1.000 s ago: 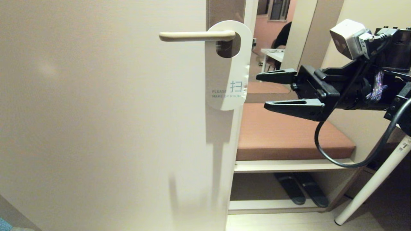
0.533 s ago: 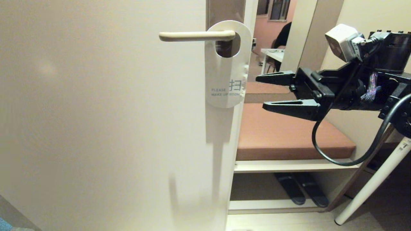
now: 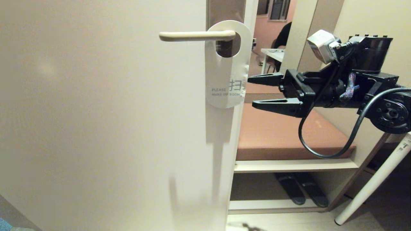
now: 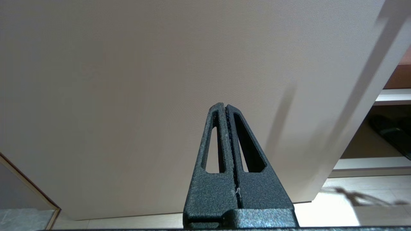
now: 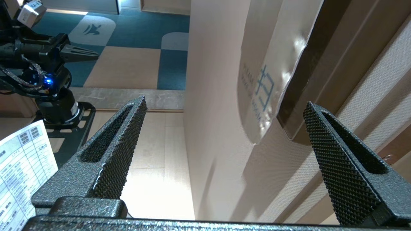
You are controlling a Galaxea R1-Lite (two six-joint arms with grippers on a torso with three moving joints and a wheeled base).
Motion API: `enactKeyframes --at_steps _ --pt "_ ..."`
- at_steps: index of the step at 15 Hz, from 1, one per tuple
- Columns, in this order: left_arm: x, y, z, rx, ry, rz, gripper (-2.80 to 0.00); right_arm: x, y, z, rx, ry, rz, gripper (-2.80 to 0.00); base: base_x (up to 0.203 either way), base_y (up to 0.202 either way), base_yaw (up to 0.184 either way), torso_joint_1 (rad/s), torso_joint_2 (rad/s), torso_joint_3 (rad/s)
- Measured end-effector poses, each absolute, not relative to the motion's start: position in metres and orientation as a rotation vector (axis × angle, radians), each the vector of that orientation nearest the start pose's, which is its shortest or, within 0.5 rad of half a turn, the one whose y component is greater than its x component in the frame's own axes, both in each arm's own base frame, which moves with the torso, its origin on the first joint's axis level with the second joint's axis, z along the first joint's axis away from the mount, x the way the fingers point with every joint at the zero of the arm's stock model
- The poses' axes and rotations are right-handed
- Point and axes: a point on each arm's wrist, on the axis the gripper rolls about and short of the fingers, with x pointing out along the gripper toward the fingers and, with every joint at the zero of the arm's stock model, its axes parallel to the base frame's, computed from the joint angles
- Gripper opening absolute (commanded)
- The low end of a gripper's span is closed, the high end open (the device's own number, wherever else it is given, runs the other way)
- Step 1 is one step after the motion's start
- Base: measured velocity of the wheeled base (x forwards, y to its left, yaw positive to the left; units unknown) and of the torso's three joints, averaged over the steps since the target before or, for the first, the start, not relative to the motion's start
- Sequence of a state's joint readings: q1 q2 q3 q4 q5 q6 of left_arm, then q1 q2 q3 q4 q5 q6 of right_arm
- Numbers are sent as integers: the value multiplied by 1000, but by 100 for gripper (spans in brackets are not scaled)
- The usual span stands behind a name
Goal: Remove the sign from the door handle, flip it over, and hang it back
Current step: Take down the sign
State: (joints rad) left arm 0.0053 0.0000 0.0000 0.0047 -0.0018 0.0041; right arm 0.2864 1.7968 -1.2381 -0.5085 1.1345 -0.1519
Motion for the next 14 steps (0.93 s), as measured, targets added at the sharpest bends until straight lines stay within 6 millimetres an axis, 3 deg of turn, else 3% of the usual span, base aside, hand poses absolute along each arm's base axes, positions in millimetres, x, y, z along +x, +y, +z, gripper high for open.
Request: enactKeyframes --at_steps 14 --pt "-23 0 75 5 4 4 -280 328 160 263 -111 -94 1532 0 0 0 0 0 0 0"
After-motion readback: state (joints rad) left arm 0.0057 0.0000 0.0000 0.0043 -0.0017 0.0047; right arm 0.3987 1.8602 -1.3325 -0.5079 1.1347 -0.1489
